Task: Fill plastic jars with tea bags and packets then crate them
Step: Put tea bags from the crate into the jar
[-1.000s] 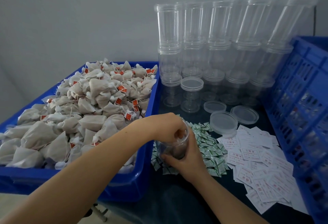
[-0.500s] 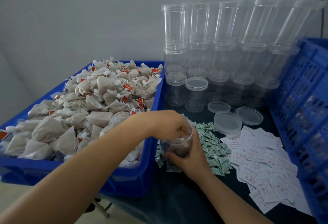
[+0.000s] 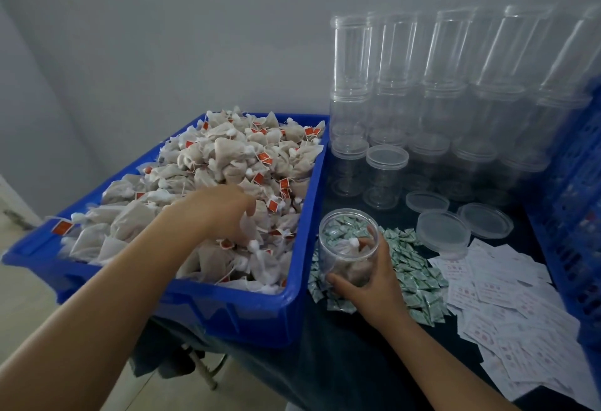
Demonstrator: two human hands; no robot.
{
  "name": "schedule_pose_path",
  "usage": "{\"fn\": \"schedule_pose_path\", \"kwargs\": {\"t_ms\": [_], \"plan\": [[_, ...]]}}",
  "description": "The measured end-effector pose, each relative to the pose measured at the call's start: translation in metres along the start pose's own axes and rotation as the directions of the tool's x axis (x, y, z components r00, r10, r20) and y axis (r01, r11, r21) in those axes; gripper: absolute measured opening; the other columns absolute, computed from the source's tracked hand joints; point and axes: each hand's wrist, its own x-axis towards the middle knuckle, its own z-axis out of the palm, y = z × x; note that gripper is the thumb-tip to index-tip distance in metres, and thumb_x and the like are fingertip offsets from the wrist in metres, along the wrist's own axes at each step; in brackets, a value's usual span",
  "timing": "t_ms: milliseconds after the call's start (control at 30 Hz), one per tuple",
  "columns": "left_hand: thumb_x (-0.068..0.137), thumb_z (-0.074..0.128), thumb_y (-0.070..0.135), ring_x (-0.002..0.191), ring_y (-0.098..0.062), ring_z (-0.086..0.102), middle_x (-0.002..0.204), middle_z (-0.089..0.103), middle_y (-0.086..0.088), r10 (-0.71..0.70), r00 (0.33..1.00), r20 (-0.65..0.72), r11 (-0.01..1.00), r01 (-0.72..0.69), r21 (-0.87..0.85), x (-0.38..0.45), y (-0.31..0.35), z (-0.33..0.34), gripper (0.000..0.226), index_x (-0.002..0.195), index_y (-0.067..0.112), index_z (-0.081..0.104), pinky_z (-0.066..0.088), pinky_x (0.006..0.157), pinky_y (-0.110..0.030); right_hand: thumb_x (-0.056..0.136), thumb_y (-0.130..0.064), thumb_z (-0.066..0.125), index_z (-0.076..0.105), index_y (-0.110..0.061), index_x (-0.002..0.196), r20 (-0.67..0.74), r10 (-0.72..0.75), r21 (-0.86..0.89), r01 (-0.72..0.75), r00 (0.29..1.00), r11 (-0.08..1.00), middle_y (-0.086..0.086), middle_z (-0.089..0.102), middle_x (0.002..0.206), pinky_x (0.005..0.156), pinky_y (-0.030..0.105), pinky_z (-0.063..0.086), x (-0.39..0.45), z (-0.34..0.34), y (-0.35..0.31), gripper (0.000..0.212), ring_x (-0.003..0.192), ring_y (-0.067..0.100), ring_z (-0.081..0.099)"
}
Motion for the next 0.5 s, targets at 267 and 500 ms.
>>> {"fn": "schedule_pose_path", "kwargs": {"t_ms": [267,500], "plan": [[0.082,0.065,0.041,0.11,-0.019,0.05,0.121,0.054,0.003,0.042,0.998,-0.051,0.993,-0.036,0.111,0.007,0.0034,0.008,0.049,0.127,0.031,0.051,0.05,0.086,-0.037,0.063,-0.04,0.092,0.018,-0.086,0.118,-0.005,-0.005,-0.005,0.005,1.0,1.0,-0.026,0.042,0.132,0.083,-0.001,0.04,-0.0003,-0.0001,-0.0012,0.103,0.113,-0.025,0.043],[0.088,0.059,0.031,0.095,-0.015,0.054,0.108,0.054,0.005,0.101,0.978,-0.181,0.982,-0.069,0.176,0.0063,0.0032,0.0064,0.025,0.112,0.026,0.06,0.045,0.072,-0.027,0.066,-0.035,0.093,0.017,-0.085,0.119,-0.009,-0.015,-0.022,0.014,1.0,1.0,-0.02,0.045,0.133,0.084,0.0,0.04,-0.0003,-0.0008,-0.0015,0.105,0.116,-0.02,0.044]]}}
